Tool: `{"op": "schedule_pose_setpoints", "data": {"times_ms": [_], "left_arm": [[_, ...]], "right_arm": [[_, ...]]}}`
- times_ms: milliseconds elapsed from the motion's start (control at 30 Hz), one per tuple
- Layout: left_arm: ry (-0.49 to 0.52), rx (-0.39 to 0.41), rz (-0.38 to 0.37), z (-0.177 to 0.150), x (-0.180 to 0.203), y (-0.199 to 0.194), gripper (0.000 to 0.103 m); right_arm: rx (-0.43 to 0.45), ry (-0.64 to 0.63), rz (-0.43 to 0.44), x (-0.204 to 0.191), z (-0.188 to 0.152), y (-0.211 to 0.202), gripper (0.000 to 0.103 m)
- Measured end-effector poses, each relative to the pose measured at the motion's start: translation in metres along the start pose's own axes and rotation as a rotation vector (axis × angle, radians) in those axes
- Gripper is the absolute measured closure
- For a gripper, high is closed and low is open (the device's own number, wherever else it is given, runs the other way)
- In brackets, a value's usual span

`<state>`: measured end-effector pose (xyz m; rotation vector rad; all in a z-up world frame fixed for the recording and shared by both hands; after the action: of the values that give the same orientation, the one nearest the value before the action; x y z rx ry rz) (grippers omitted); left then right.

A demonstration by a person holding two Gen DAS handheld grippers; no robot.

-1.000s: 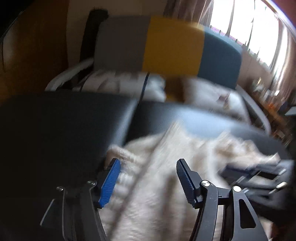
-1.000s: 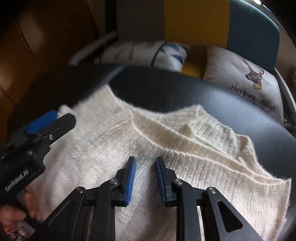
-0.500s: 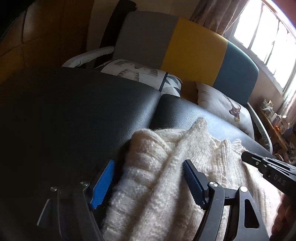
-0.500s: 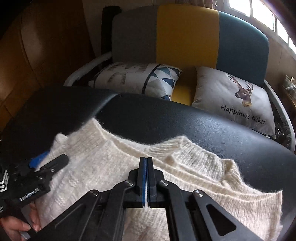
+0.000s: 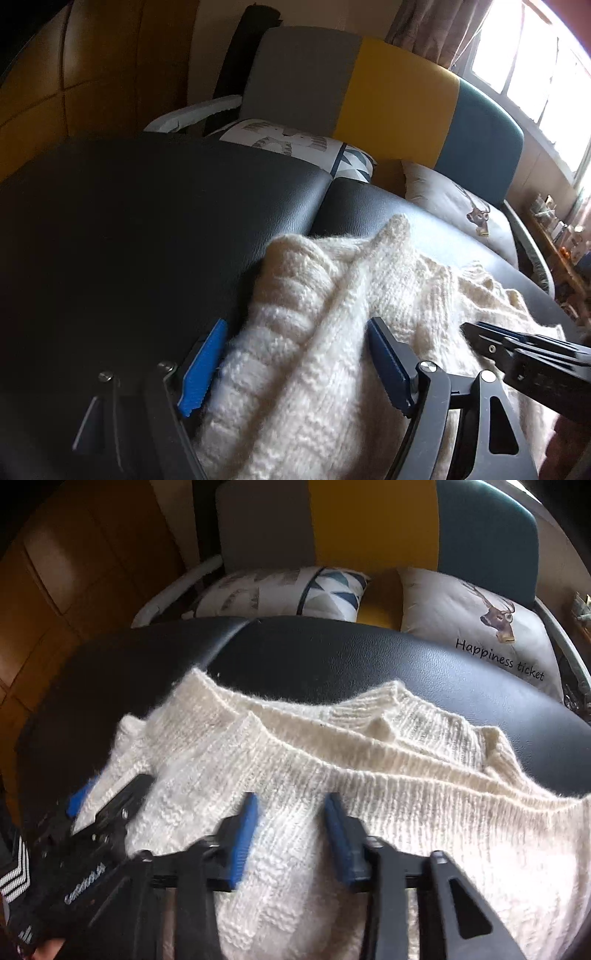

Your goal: Fold clothes

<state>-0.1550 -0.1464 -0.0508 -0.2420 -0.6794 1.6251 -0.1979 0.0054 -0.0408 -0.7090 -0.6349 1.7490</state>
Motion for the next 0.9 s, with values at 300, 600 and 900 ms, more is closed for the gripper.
{"op": "schedule_pose_setpoints", "data": {"times_ms": [300, 600, 900], "left_arm": [[0.059, 0.048, -0.024, 0.034, 0.005, -0.01, 0.026], [0.283, -0.029, -0.024, 0.051, 0.036, 0.031, 0.025], [0.325, -0.143, 0.009, 0.04, 0.045, 0.076, 0.016]], "right_arm": [[0.171, -0.092, -0.077, 0.003, 0.036, -0.01, 0.101], [0.146, -0.09, -0.102, 0.019, 0.019, 0.036, 0.1], [0.158, -0.039, -0.051, 0.026, 0.013, 0.028, 0.1]]}}
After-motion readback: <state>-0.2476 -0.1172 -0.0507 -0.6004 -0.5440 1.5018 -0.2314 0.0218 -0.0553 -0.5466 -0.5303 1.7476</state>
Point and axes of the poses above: each gripper's, at about its wrist camera, not at the fingertips, and y roughly the way its jaws point, x to its right, z to its top, the point moved 8 cm from there along y, roughly the way its jaws point, and after that the axes turned 14 degrees about x, right-handed, at the moved point
